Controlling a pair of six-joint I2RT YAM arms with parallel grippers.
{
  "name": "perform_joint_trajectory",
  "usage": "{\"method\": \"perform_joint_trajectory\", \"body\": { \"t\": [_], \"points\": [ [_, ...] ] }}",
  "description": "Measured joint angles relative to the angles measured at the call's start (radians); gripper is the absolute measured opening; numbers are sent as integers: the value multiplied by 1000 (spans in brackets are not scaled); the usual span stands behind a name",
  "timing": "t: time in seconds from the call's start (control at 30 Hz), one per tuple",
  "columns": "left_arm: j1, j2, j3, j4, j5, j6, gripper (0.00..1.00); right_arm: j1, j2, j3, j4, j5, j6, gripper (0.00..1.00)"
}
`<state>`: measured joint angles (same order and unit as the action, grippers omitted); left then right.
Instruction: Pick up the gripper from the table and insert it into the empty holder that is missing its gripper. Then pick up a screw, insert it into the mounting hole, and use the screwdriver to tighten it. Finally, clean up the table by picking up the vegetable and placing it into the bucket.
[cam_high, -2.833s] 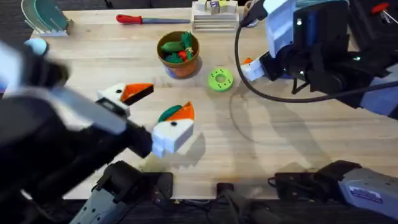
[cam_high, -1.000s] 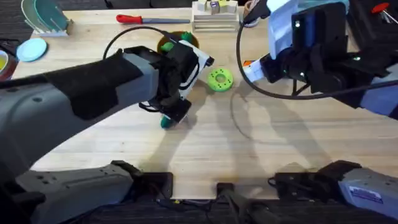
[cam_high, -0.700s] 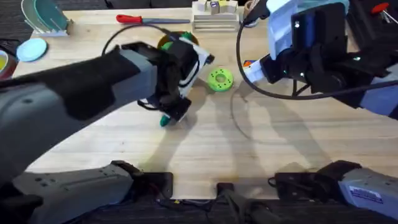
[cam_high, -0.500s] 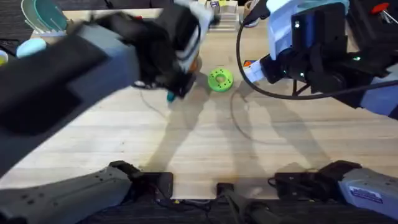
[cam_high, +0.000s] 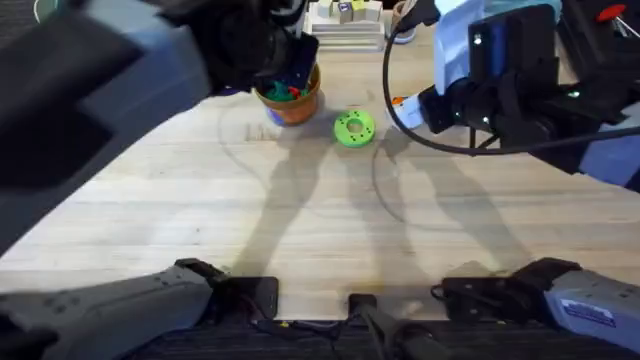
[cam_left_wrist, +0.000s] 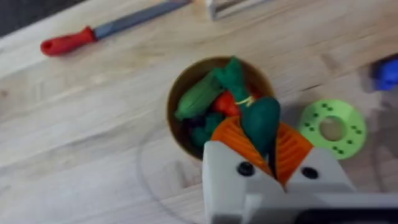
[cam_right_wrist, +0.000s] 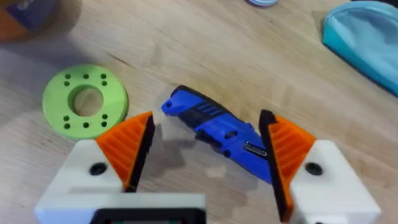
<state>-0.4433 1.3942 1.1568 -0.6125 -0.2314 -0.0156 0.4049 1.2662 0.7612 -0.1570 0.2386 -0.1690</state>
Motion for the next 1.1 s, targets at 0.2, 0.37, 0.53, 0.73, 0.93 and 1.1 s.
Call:
{"method": "perform_joint_trajectory", "body": {
  "t": [0.2,0.37,0.53,0.73,0.93,1.1],
  "points": [
    [39,124,-2,9,-86,-118,30,12,-33,-1,-9,-34,78,991],
    [74,128,-2,18,-116,-245,244,27,-114,-1,-8,-126,101,991],
    [93,129,-2,26,-131,-313,960,27,-176,-1,-8,-166,114,991],
    [93,124,-2,48,-132,-324,993,27,-202,-1,-8,-239,127,992],
    [92,33,37,-6,-130,-310,993,27,-227,-1,-60,-332,229,992],
    [93,-129,94,-145,-99,-232,993,27,-284,-1,-184,-388,299,991]
  ]
}}
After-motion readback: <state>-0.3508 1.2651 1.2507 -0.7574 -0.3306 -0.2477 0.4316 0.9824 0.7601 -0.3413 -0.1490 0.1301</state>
